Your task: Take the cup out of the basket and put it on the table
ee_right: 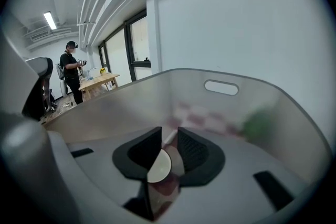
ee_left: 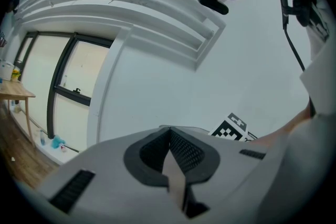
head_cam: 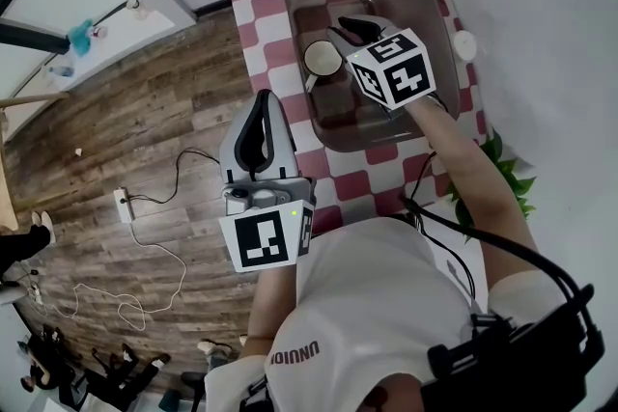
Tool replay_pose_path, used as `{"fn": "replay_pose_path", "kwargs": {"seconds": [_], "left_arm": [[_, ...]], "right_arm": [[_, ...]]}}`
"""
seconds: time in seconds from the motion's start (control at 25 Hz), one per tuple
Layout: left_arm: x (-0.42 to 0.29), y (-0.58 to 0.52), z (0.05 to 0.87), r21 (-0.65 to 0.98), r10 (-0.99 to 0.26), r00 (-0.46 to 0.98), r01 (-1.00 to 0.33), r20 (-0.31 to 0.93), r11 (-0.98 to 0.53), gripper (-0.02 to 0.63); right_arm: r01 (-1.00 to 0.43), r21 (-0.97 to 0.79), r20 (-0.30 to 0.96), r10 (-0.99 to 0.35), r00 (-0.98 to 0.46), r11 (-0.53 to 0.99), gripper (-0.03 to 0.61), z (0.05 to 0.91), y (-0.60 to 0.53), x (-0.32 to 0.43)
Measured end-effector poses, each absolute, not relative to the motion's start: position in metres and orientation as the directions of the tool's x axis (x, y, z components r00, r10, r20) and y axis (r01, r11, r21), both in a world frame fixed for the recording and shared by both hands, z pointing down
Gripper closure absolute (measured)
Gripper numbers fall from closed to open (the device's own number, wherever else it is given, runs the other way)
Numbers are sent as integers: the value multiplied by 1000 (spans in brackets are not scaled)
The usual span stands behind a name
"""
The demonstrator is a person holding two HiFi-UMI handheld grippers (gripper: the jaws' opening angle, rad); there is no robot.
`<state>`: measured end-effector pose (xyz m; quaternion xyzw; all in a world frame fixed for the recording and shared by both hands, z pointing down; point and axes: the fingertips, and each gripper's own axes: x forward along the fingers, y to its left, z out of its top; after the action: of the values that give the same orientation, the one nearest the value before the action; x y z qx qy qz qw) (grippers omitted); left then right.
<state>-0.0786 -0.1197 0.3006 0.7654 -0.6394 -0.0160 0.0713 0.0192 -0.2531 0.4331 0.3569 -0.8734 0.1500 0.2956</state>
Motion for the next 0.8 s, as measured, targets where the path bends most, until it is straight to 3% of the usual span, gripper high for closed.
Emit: {"fn": "replay_pose_path", "kwargs": {"seconds": [0.8], "left_arm": [[-84,-117,300,129,-982,180,-977,56,-172,601]], "right_arm": [[-690,-77,754,-411,-513,720,476,487,-249,17]]}}
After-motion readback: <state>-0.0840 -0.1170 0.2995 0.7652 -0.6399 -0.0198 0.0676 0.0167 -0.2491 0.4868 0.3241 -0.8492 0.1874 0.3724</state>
